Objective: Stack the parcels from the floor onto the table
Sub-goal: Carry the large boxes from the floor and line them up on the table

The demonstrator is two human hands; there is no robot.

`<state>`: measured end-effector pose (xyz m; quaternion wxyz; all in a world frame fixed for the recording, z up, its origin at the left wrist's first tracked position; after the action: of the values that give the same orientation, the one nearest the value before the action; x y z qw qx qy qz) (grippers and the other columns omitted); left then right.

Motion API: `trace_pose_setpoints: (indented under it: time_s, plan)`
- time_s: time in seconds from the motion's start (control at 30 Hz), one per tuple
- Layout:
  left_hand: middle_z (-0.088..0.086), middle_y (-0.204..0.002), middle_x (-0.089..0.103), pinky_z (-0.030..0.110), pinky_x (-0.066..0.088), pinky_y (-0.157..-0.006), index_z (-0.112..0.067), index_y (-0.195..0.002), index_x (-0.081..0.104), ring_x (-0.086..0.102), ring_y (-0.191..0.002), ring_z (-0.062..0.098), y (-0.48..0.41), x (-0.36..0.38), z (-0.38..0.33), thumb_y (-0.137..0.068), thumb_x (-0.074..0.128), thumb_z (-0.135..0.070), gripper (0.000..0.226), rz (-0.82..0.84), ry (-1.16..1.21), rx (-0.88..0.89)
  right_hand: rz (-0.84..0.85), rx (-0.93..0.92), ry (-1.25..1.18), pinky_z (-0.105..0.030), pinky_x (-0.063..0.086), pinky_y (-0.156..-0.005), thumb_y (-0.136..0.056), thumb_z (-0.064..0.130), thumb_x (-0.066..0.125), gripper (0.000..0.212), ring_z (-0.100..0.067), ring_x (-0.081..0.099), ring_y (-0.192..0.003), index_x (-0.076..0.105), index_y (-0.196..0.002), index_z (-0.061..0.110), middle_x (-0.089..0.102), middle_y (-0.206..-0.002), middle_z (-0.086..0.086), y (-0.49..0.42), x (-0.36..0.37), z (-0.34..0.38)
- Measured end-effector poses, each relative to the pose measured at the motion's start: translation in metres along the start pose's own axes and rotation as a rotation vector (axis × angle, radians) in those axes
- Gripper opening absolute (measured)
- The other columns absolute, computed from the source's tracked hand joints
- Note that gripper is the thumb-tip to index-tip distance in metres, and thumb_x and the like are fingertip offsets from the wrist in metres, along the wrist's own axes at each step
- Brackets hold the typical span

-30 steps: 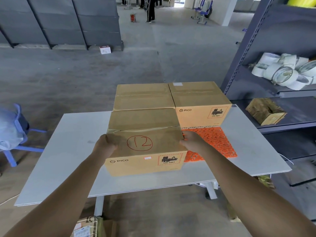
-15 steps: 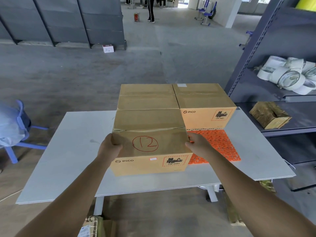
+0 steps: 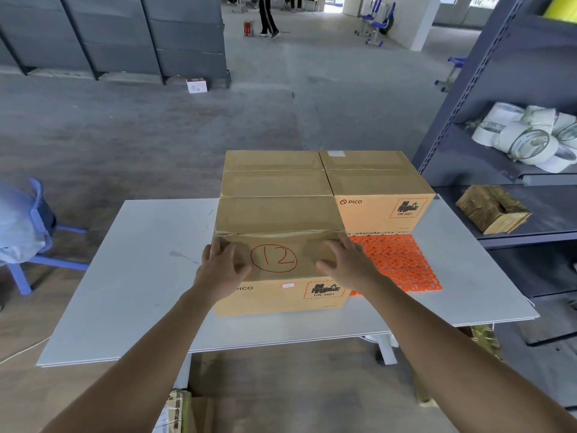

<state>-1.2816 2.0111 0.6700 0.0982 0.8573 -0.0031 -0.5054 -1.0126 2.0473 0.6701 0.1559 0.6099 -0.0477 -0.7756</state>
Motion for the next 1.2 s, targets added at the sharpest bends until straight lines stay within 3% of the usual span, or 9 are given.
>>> trace_pose_setpoints:
  time_s: [0.13, 0.27, 0.5, 0.77, 0.93, 1.03, 1.2]
  plan:
    - [0.005, -0.146, 0.021, 0.052, 0.039, -0.101, -0.019, -0.135, 0.037, 0.021, -0.133, 0.029, 0.001, 0.001, 0.0, -0.091, 0.048, -0.049, 0.055, 0.05, -0.113, 0.013, 0.034, 0.075, 0.105, -0.057, 0.032, -0.106, -0.095, 0.06, 0.036, 0.06, -0.036, 0.017, -0.142, 0.023, -0.148, 0.035, 0.007, -0.16, 0.002, 0.005, 0.002, -0.001]
    - [0.008, -0.149, 0.024, 0.053, 0.036, -0.101, -0.019, -0.143, 0.031, 0.022, -0.136, 0.032, 0.012, -0.012, -0.004, -0.093, 0.046, -0.048, 0.059, -0.051, -0.067, 0.028, -0.082, 0.045, 0.213, -0.055, 0.04, -0.101, -0.098, 0.048, 0.038, 0.052, -0.035, 0.03, -0.135, 0.031, -0.146, 0.027, 0.02, -0.154, -0.007, 0.023, -0.009, 0.016]
    - [0.013, -0.151, 0.022, 0.05, 0.037, -0.102, -0.017, -0.143, 0.032, 0.019, -0.139, 0.032, 0.072, -0.025, -0.015, -0.097, 0.046, -0.036, 0.051, -0.169, -0.002, 0.067, -0.162, -0.03, 0.084, -0.047, 0.042, -0.099, -0.1, 0.036, 0.041, 0.047, -0.033, 0.035, -0.133, 0.034, -0.145, 0.024, 0.027, -0.151, -0.004, 0.084, -0.003, 0.042]
    - [0.012, -0.157, 0.015, 0.049, 0.03, -0.109, -0.017, -0.149, 0.026, 0.013, -0.144, 0.031, 0.211, -0.01, 0.028, -0.097, 0.047, -0.035, 0.059, -0.254, 0.058, -0.145, -0.086, -0.297, -0.019, -0.046, 0.036, -0.107, -0.102, 0.033, 0.041, 0.053, -0.029, 0.028, -0.141, 0.026, -0.151, 0.022, 0.019, -0.158, -0.006, 0.169, 0.042, 0.101]
    - [0.014, -0.149, 0.03, 0.044, 0.026, -0.112, -0.015, -0.143, 0.038, 0.025, -0.138, 0.034, 0.321, 0.014, 0.069, -0.095, 0.046, -0.033, 0.052, -0.294, 0.067, -0.307, -0.029, -0.511, -0.11, -0.039, 0.03, -0.11, -0.1, 0.025, 0.045, 0.051, -0.028, 0.032, -0.139, 0.032, -0.149, 0.015, 0.03, -0.154, -0.012, 0.242, 0.097, 0.145]
    - [0.014, -0.146, 0.036, 0.041, 0.026, -0.111, -0.012, -0.14, 0.042, 0.028, -0.136, 0.034, 0.391, 0.026, 0.097, -0.097, 0.046, -0.035, 0.049, -0.275, 0.048, -0.409, 0.033, -0.614, -0.121, -0.042, 0.04, -0.101, -0.097, 0.021, 0.05, 0.048, -0.033, 0.045, -0.126, 0.039, -0.143, 0.013, 0.045, -0.141, -0.013, 0.288, 0.136, 0.173]
    - [0.019, -0.15, 0.029, 0.045, 0.028, -0.111, -0.012, -0.144, 0.038, 0.03, -0.136, 0.04, 0.507, 0.027, 0.147, -0.096, 0.051, -0.032, 0.054, -0.337, 0.085, -0.599, 0.154, -0.746, -0.054, -0.042, 0.046, -0.093, -0.097, 0.019, 0.049, 0.049, -0.03, 0.049, -0.121, 0.037, -0.144, 0.022, 0.046, -0.14, -0.008, 0.36, 0.203, 0.227]
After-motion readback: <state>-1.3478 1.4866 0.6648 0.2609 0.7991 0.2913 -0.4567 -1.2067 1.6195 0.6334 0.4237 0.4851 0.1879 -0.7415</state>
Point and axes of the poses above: each hand's wrist, its own y-axis away from the middle knuckle, its own x-axis out of the palm, z = x × y, the point moved 10 cm from there along -y, towards the middle knuckle
